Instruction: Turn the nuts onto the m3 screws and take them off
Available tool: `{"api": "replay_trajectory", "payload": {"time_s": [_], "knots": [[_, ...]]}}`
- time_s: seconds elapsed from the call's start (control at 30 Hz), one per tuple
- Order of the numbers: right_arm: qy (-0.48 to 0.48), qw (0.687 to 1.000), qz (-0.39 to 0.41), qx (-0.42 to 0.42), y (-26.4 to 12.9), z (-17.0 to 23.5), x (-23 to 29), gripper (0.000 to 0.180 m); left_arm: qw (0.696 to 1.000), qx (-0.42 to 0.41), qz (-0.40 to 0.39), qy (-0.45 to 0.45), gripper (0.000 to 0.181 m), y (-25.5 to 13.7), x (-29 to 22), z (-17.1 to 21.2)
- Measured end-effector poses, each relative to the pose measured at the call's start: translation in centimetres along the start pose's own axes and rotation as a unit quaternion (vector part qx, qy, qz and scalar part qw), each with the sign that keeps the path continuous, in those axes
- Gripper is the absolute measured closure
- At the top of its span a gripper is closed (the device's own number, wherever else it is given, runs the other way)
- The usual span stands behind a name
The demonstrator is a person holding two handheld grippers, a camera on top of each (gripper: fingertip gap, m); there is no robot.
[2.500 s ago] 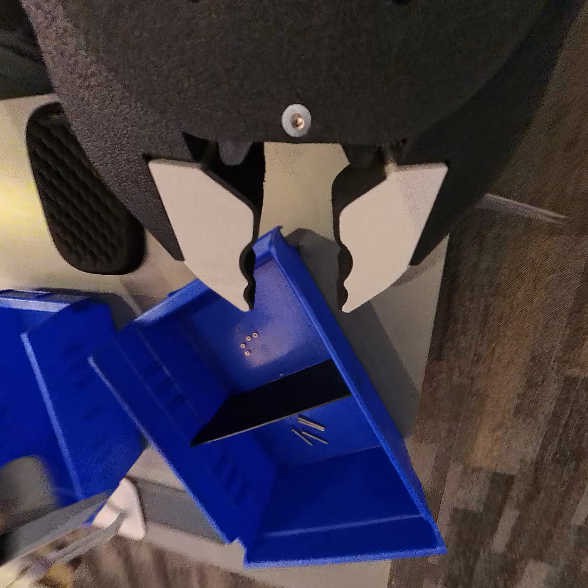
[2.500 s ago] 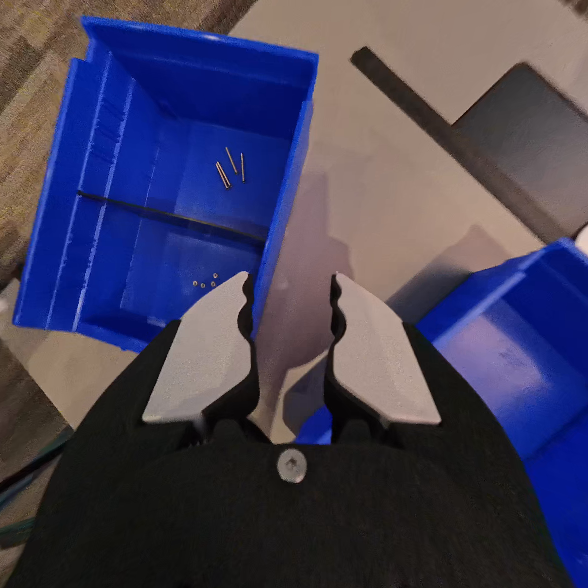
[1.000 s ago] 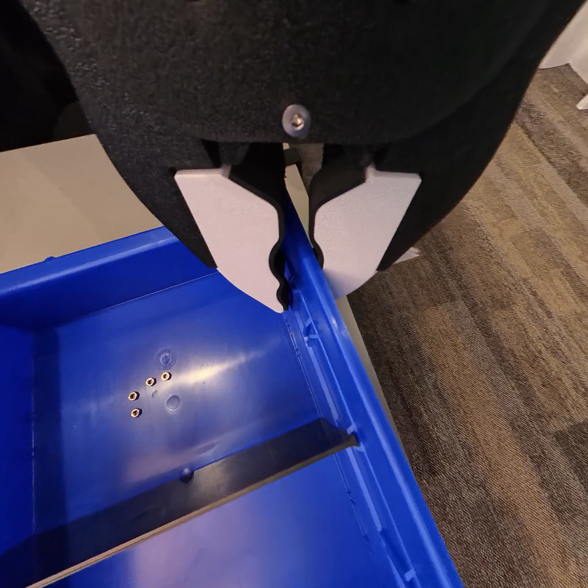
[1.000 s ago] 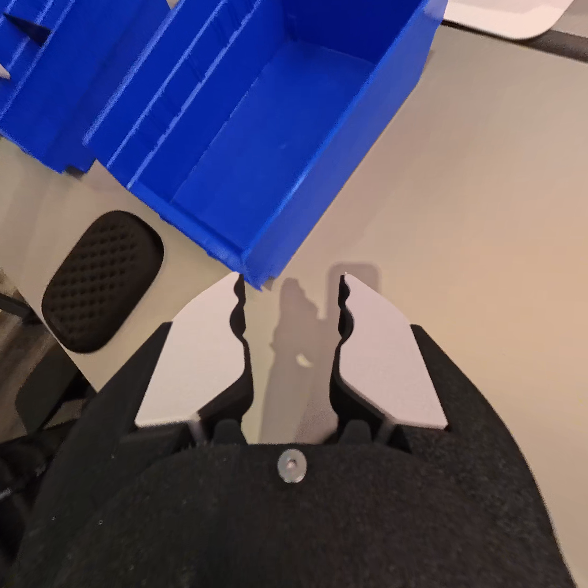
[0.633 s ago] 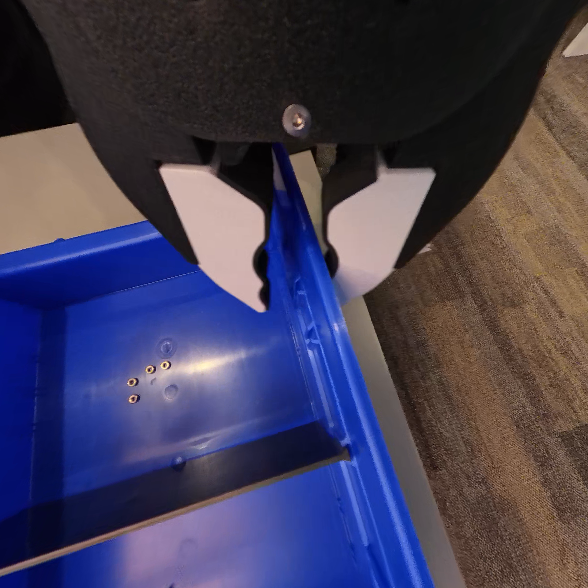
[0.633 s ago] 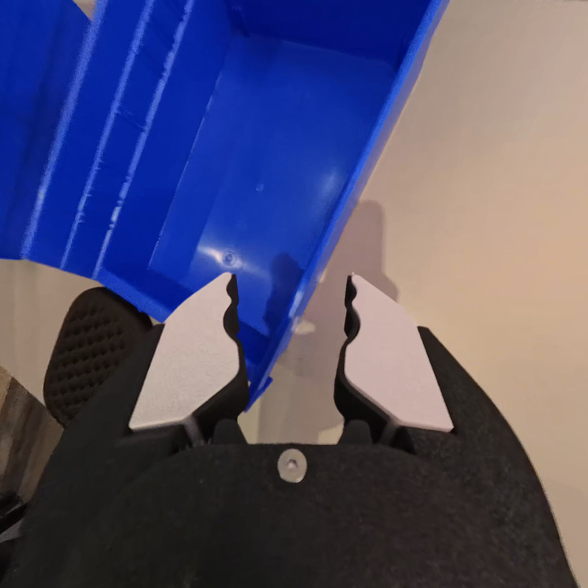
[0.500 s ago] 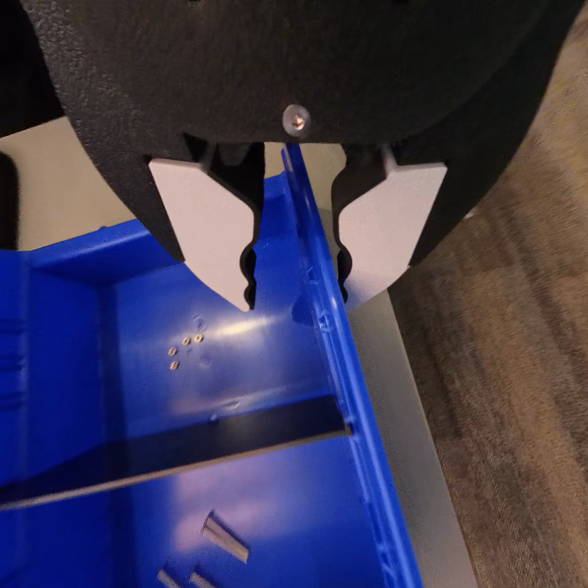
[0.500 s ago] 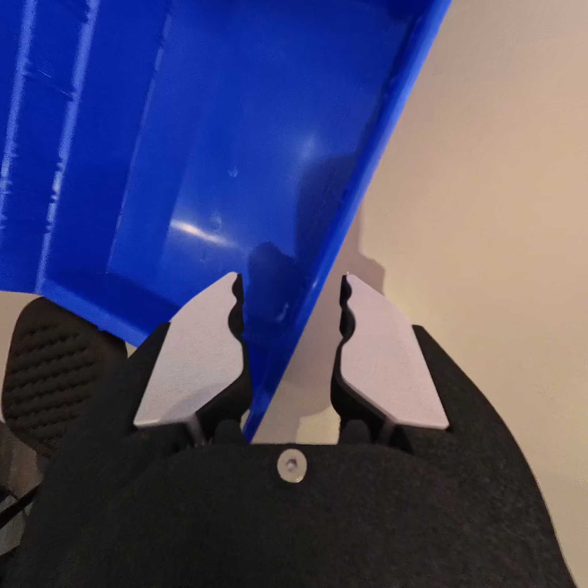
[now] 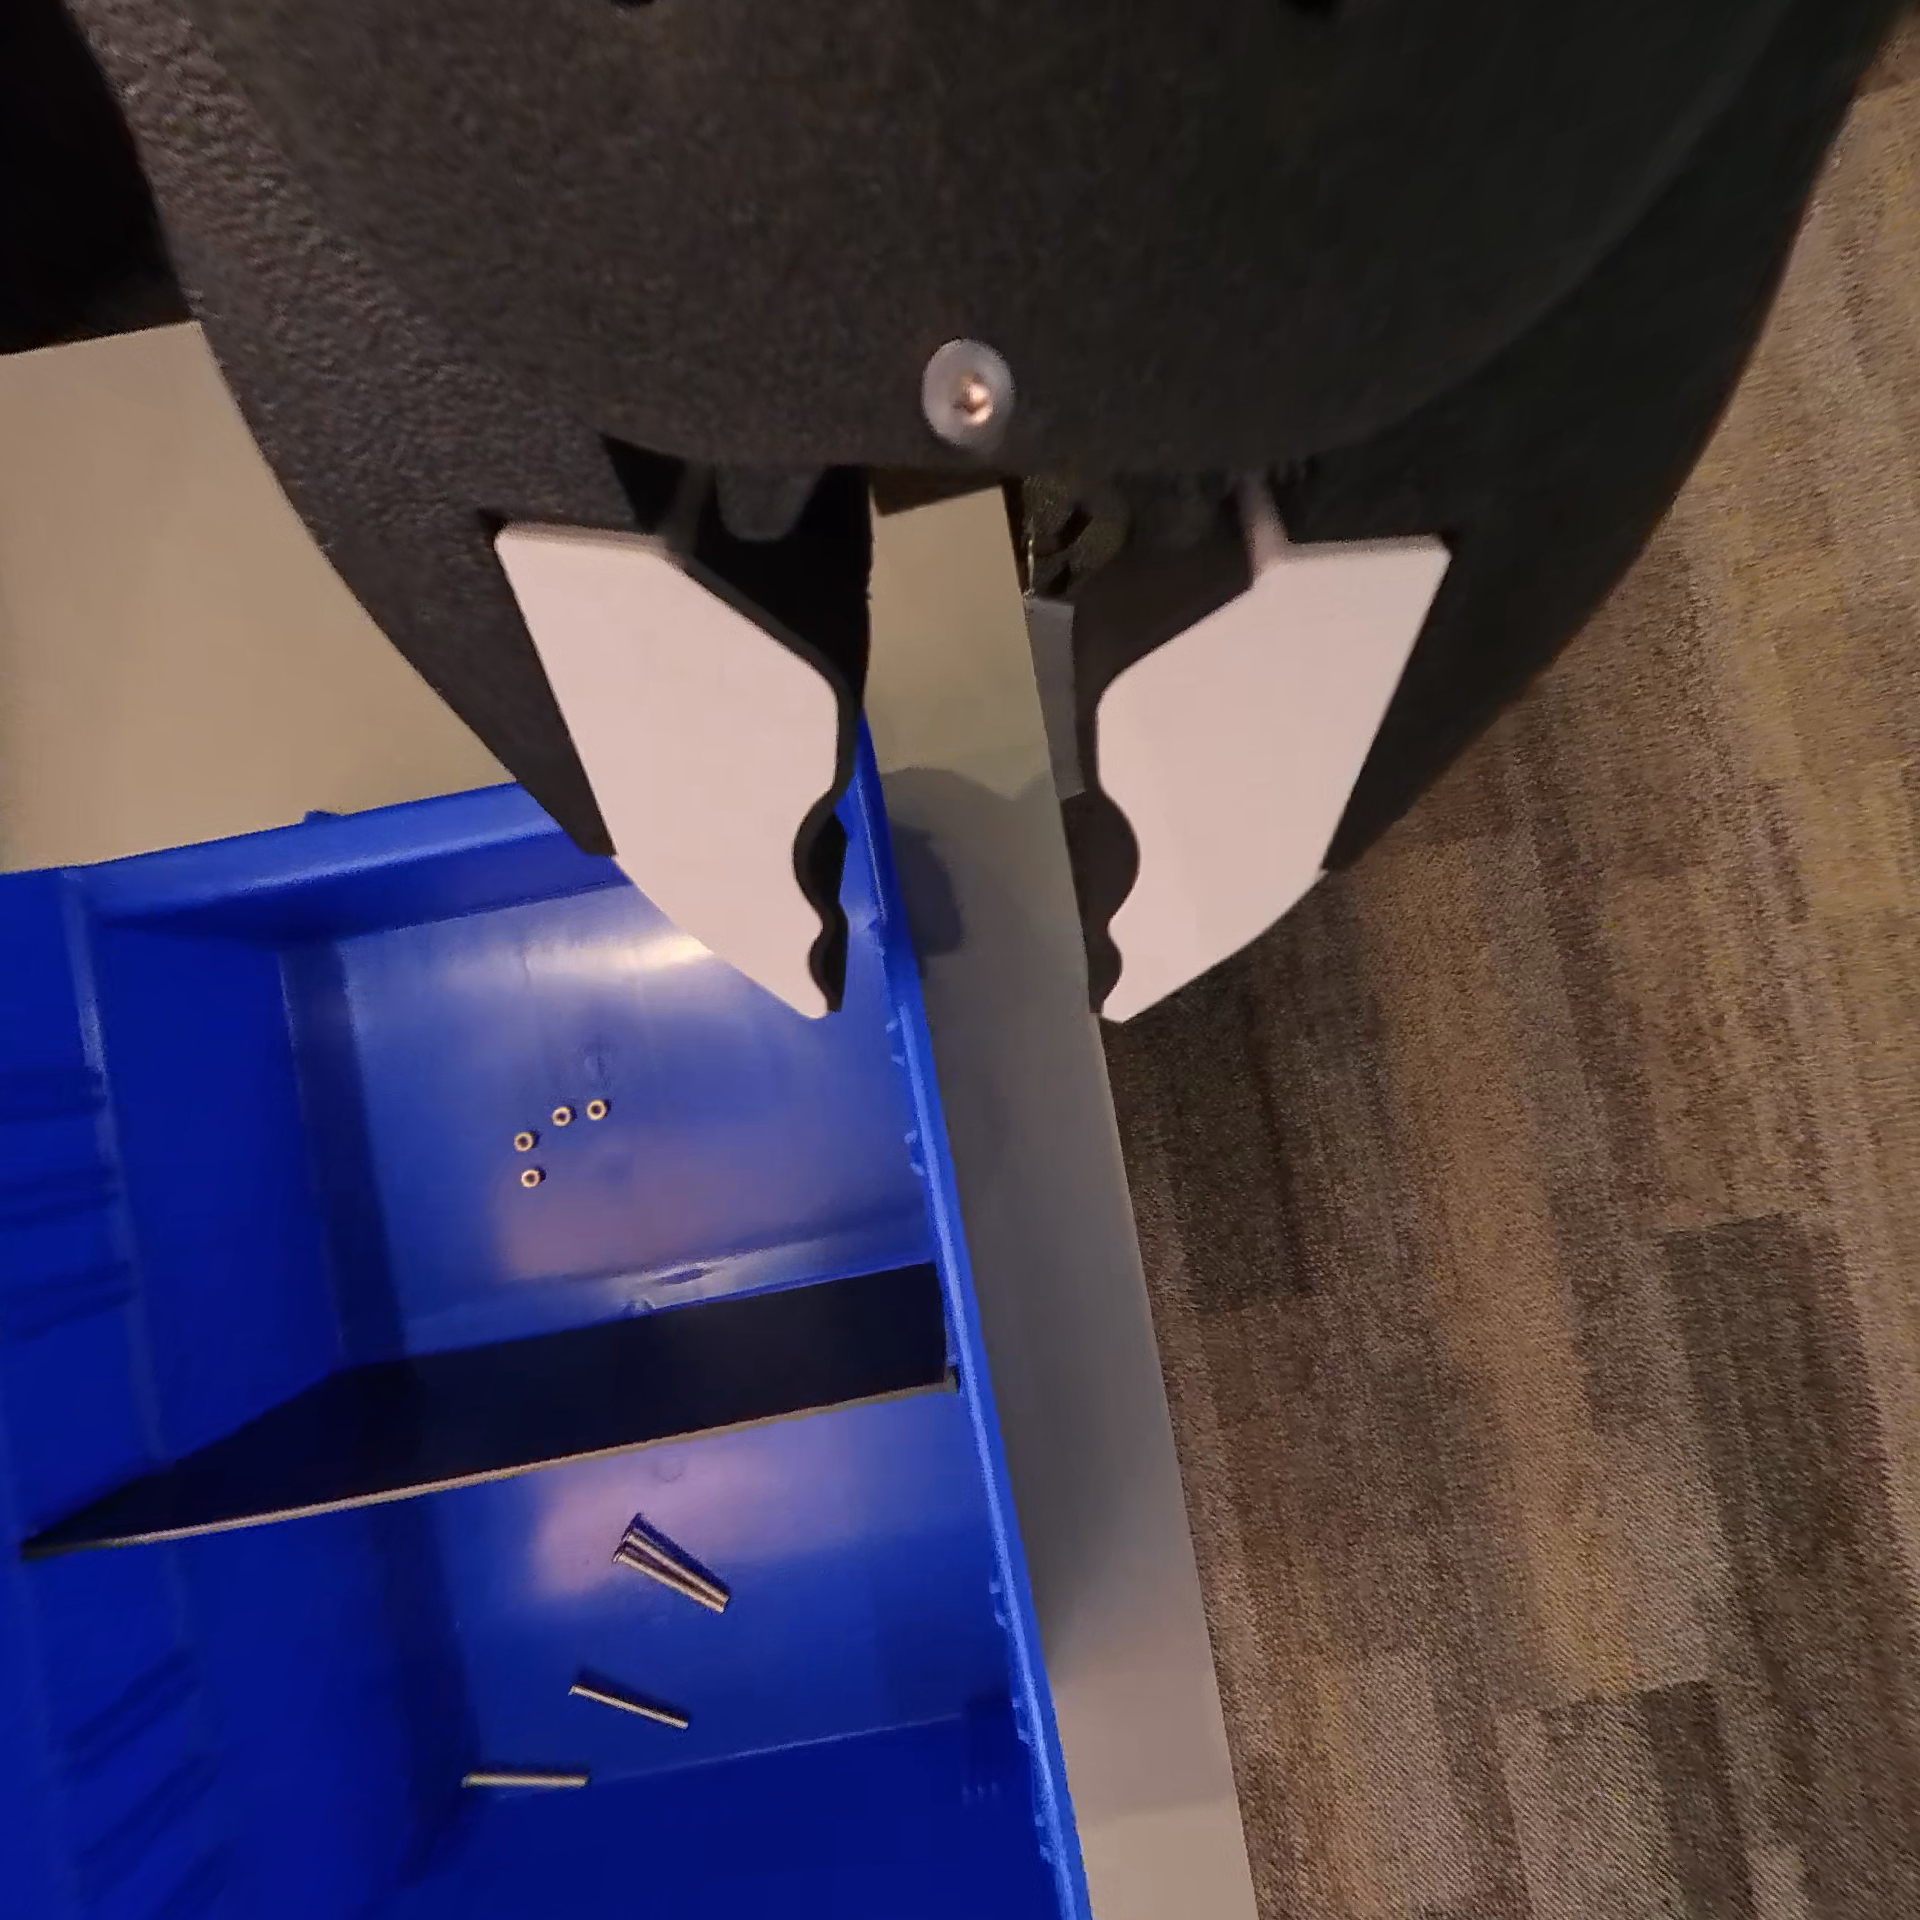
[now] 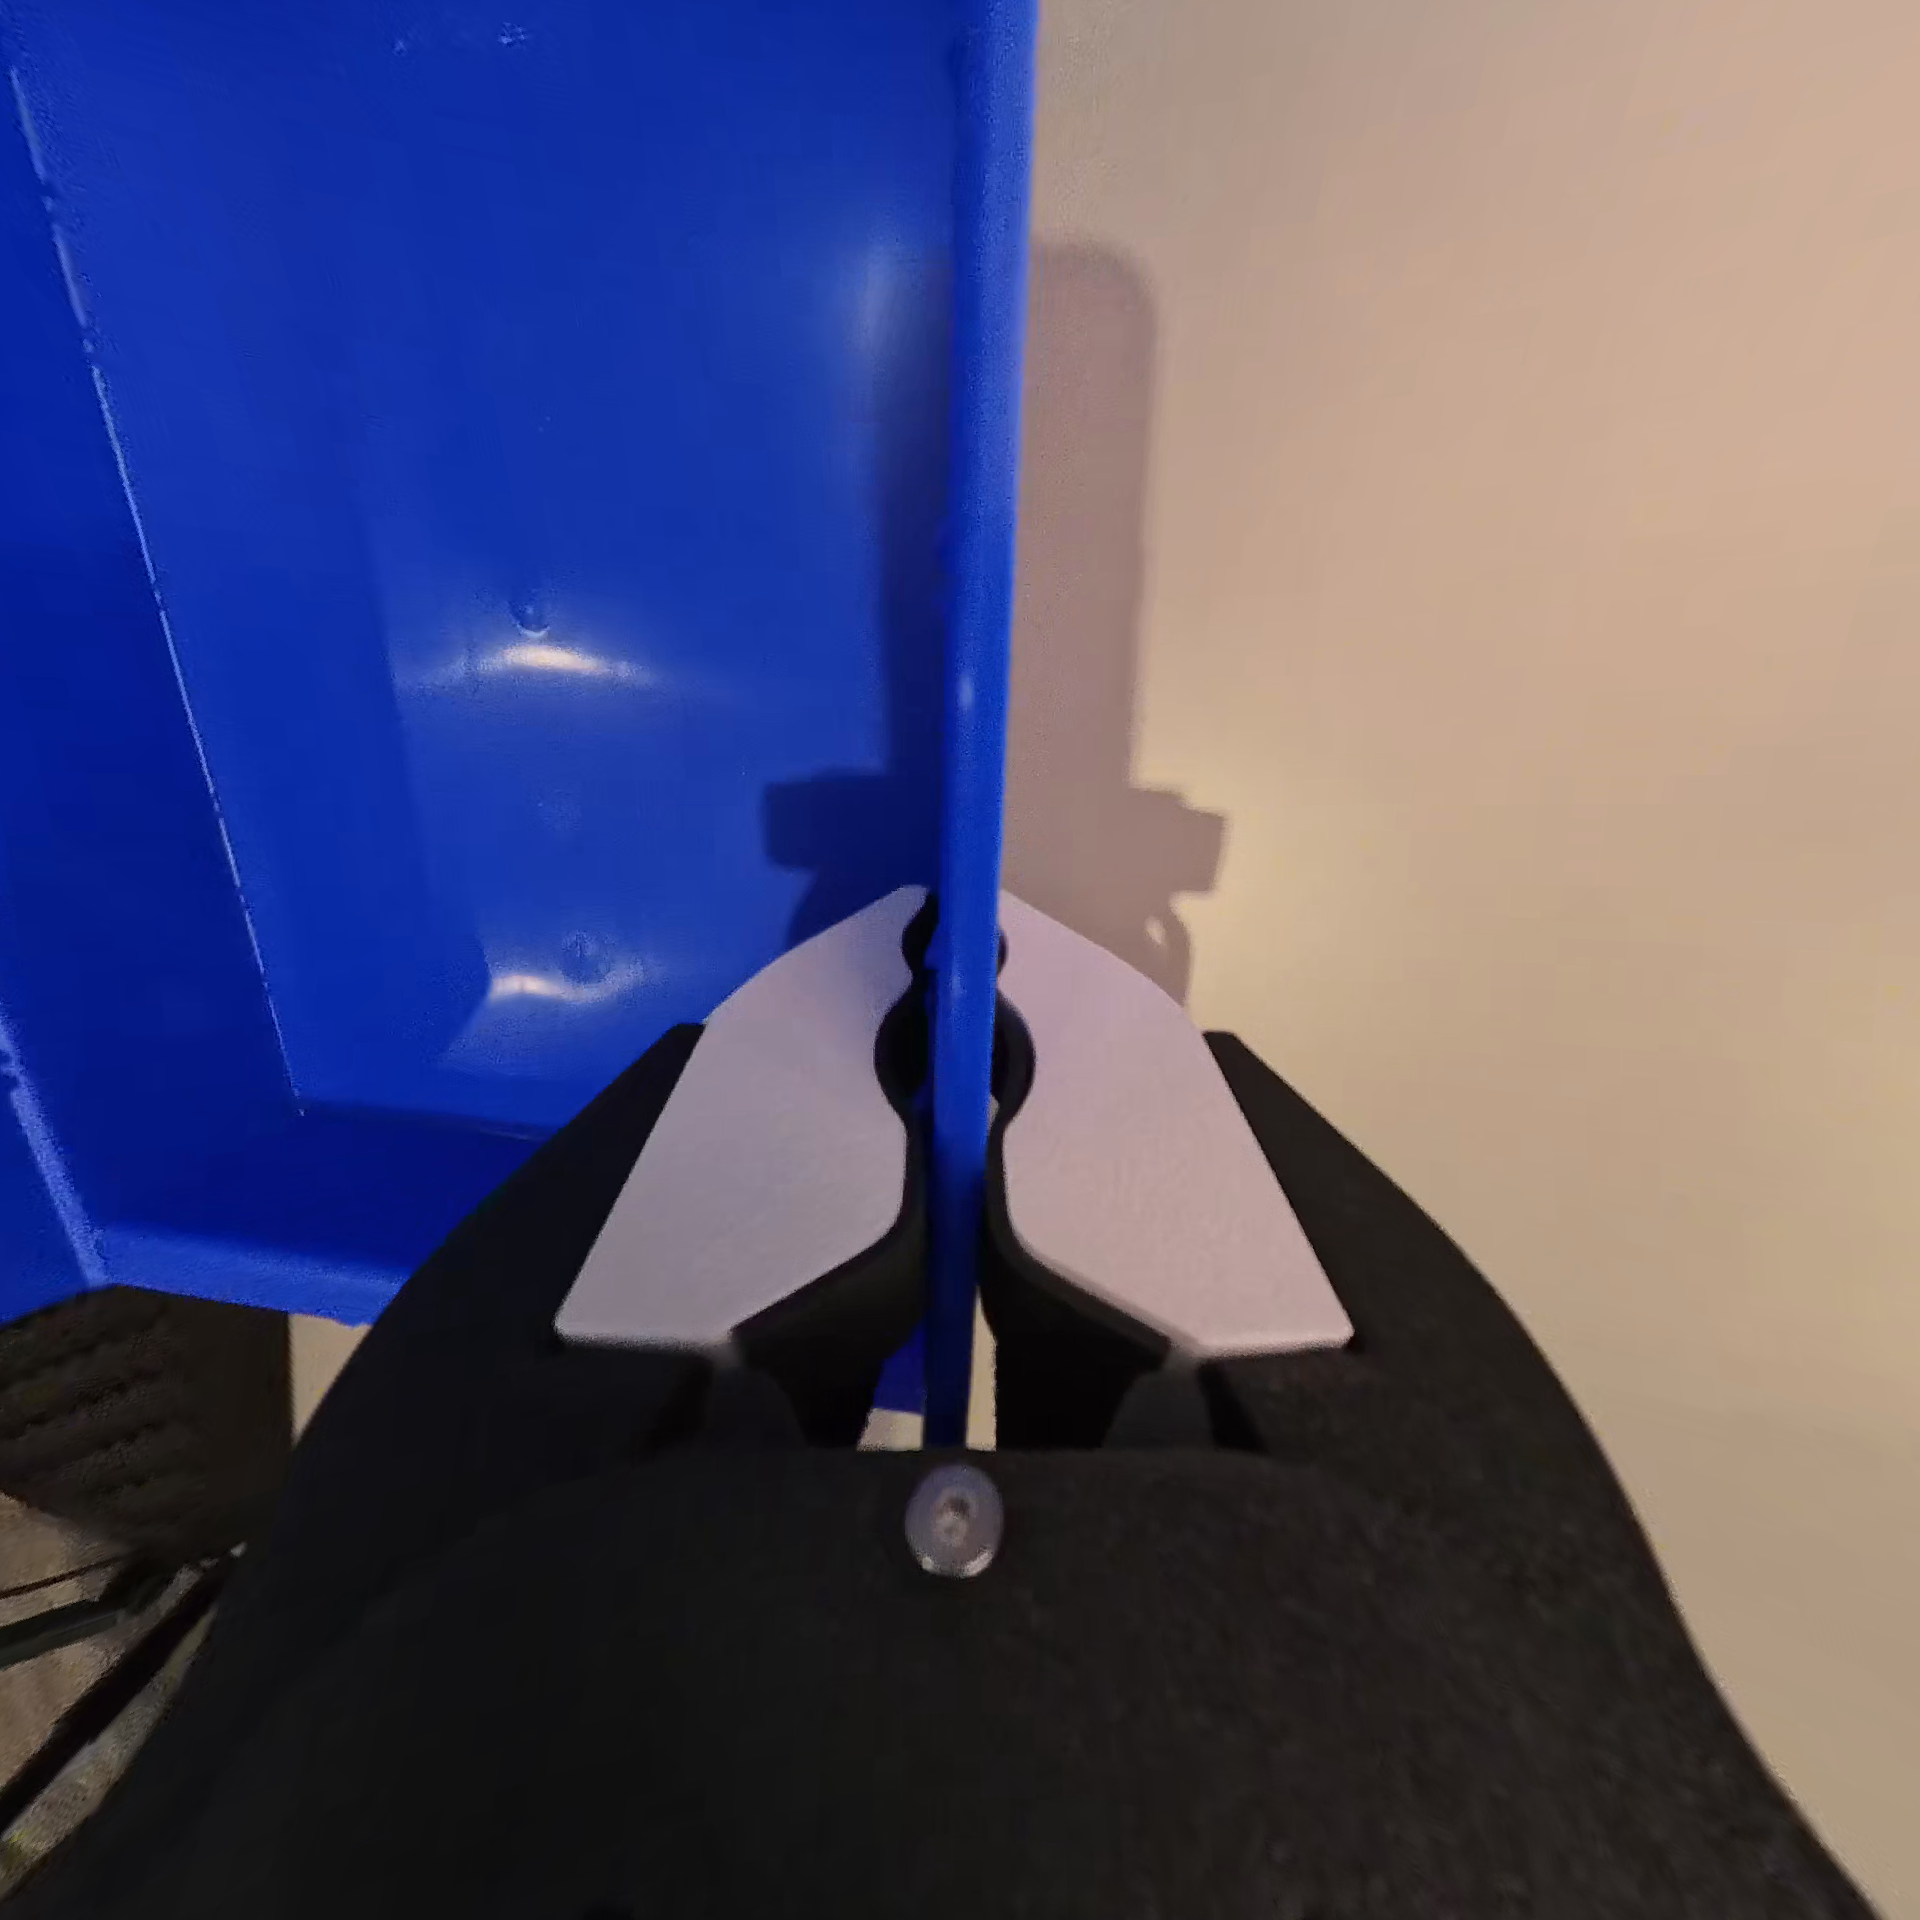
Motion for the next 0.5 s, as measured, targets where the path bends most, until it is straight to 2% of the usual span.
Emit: {"api": "replay_trajectory", "payload": {"time_s": [0.27,0.5], "knots": [[0.009,1.000,0.002,-0.001,-1.5,2.6,-7.0,0.175,0.999,-0.017,0.008,-0.030,0.142,-2.3,0.5,-0.3],[0.034,0.999,0.007,-0.002,-3.9,7.9,-15.8,0.175,0.999,-0.031,-0.008,-0.040,0.141,-4.4,1.0,-0.2]]}}
Point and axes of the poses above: each gripper's, where its closed fingertips meet, y out along the fingers, z out of its underside, x = y × z across the jaws, the point moved 4 cm from there along -y, back along the fingers, and after that the axes turned 13 degrees about -y, right-handed, at the moved point
